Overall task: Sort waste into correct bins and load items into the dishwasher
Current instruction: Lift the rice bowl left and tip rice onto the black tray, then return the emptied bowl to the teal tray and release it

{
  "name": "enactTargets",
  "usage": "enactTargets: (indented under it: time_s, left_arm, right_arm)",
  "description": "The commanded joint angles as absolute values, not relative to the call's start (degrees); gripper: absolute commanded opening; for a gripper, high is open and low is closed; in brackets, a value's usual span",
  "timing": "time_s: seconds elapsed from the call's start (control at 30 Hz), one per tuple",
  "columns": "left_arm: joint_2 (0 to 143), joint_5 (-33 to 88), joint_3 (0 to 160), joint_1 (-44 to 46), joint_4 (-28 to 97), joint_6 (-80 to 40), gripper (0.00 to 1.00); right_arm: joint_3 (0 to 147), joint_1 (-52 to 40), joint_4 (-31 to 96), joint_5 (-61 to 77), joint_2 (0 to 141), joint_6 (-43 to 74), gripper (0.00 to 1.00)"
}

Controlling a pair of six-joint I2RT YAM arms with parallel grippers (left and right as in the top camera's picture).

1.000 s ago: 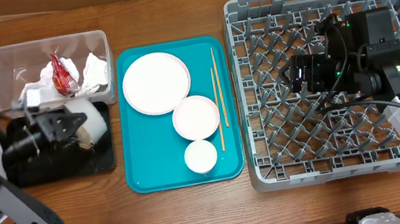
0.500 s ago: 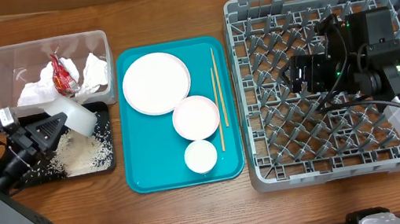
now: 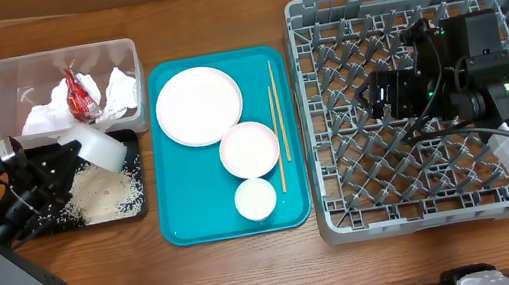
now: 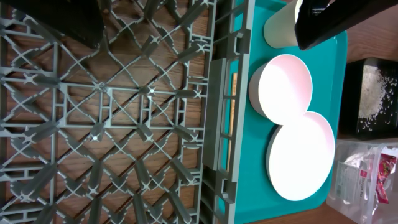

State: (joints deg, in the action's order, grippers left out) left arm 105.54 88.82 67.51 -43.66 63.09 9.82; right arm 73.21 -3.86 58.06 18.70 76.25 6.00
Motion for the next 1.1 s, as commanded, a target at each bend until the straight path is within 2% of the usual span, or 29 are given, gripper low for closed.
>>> enactTargets:
  time_s: [0.0, 0.37, 0.47, 0.6, 0.63, 0.87, 1.07]
  left_arm:
    - [104.2, 90.63, 67.44, -43.97, 64.12, 5.1, 0.04]
    - [103.94, 90.15, 69.73, -43.44, 64.93, 6.9, 0.04]
    - [102.37, 86.48, 73.17, -41.36, 68.49, 9.06, 0.04]
    - [98.3, 72.49, 79.31, -34.74, 71.79, 9.39, 0.04]
    - [96.25, 64.05, 81.76, -29.5, 72.42, 8.58, 0.04]
    - [94.24, 29.58, 83.29, -5.37, 70.54, 0.6, 0.04]
    - [99.22, 10.13, 82.24, 12.25, 70.22, -8.97, 0.04]
  right_arm:
    - [74.26, -4.12, 58.02, 19.11, 76.23, 5.93, 1.0]
    - [74.26, -4.12, 58.3, 19.11, 76.23, 5.93, 1.0]
    - [74.26, -4.12, 58.3, 19.11, 76.23, 5.96, 1.0]
    - [74.26, -4.12, 58.22, 19.11, 76.23, 5.93, 1.0]
    - [74.26, -4.12, 58.22, 19.11, 76.23, 5.93, 1.0]
    - [74.26, -4.12, 58.24, 19.14, 76.23, 5.96, 1.0]
    - [74.26, -4.12, 58.28, 19.16, 76.23, 5.96, 1.0]
